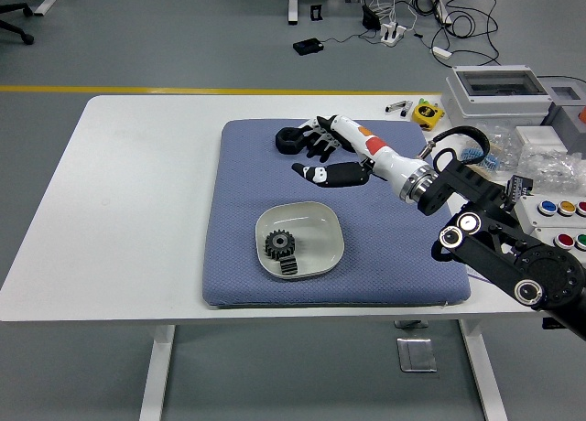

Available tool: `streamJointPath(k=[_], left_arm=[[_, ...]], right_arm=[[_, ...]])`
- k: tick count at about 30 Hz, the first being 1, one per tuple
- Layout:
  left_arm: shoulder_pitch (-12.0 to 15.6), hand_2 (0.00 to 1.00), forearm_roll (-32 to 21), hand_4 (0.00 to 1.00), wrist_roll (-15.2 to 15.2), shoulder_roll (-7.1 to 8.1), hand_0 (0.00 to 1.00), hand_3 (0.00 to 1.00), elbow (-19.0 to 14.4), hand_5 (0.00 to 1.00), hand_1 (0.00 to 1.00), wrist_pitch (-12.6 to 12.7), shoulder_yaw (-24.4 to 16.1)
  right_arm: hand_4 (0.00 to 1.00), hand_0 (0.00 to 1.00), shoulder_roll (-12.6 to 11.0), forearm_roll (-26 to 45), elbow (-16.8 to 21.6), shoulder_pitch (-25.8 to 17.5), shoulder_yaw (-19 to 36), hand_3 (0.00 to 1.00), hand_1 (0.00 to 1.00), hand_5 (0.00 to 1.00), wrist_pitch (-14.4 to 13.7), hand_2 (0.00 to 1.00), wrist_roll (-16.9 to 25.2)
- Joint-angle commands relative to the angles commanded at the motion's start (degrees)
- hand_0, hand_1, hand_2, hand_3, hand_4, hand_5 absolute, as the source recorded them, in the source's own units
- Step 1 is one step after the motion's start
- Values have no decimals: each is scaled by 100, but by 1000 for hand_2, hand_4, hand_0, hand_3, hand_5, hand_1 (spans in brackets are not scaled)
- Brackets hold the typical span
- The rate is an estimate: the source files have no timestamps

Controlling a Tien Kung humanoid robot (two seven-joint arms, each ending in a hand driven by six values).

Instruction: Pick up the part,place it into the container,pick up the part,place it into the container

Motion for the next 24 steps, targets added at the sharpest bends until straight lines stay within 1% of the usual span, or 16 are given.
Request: streamJointPath(k=[2, 3, 8, 9, 13, 14, 15, 17, 18, 20, 21, 24], left_arm=[[11, 663, 10, 571, 2, -3, 693, 566, 1, 589, 570, 0, -9], [18, 662, 24, 570, 7, -4, 694, 565, 1, 588, 573, 1, -21], [37, 662, 47, 570, 12, -13, 694, 565, 1, 588, 573, -1, -16], [39, 659, 48, 569, 12, -15, 695, 565, 1, 587, 582, -1, -16], [56, 659, 49, 569, 11, -22, 695, 565, 1, 587, 582, -3, -17], [60, 659, 49, 569, 13, -27, 695, 565, 0, 587, 582, -4, -20], [59, 657, 42, 568, 11, -31, 695, 564, -1, 587, 595, -6, -11], [50, 657, 20, 568, 2, -35, 695, 564, -2, 587, 595, -11, 19], [35, 657, 18, 568, 0, -37, 695, 564, -1, 587, 595, -13, 28], [14, 657, 11, 568, 0, -39, 695, 564, 1, 587, 595, -11, 28], [15, 656, -4, 568, -3, -41, 696, 564, 2, 586, 599, -9, 28], [27, 656, -51, 568, -16, -44, 696, 564, 1, 586, 599, -9, 41]], right_arm=[[652, 301, -44, 484, -6, -59, 72, 398, 357, 233, -130, 400, 51], [618, 161, -75, 745, -31, -93, 97, 235, 163, 208, -140, 227, 19], [618, 161, -255, 1974, -3, -345, 106, 235, 163, 208, -60, 227, -118], [814, 203, -276, 2197, 2, -379, 99, 322, 229, 268, -51, 319, -128], [814, 203, -363, 3166, 8, -592, 128, 322, 229, 268, 77, 319, -176], [814, 203, -382, 3426, 27, -675, 153, 322, 229, 268, 170, 319, -197], [859, 231, -393, 3650, 40, -729, 176, 347, 261, 315, 227, 347, -211], [859, 231, -402, 4134, 56, -817, 230, 347, 261, 315, 326, 347, -239], [859, 231, -402, 4395, 68, -874, 276, 347, 261, 315, 417, 347, -283], [859, 231, -402, 4879, 85, -913, 322, 347, 261, 315, 496, 347, -330], [941, 309, -404, 5102, 90, -936, 348, 468, 386, 528, 531, 485, -350], [941, 309, -417, 5764, 88, -995, 409, 468, 386, 528, 603, 485, -394]])
